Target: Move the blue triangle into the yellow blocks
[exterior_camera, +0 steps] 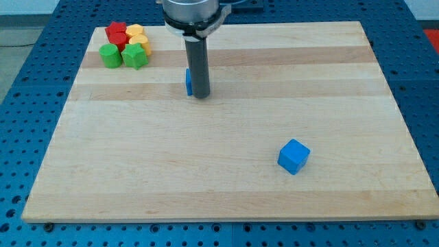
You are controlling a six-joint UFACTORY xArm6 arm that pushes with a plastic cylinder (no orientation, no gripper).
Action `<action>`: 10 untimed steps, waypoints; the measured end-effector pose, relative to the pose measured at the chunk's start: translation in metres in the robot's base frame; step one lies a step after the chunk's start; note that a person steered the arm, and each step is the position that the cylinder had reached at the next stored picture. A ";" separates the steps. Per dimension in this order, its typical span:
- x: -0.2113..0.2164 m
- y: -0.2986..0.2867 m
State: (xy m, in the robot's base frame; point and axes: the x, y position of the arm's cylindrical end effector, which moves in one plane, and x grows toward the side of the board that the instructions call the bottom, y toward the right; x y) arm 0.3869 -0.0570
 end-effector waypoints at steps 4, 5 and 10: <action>-0.068 -0.049; -0.079 -0.049; -0.129 -0.042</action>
State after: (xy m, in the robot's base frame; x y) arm 0.2580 -0.0989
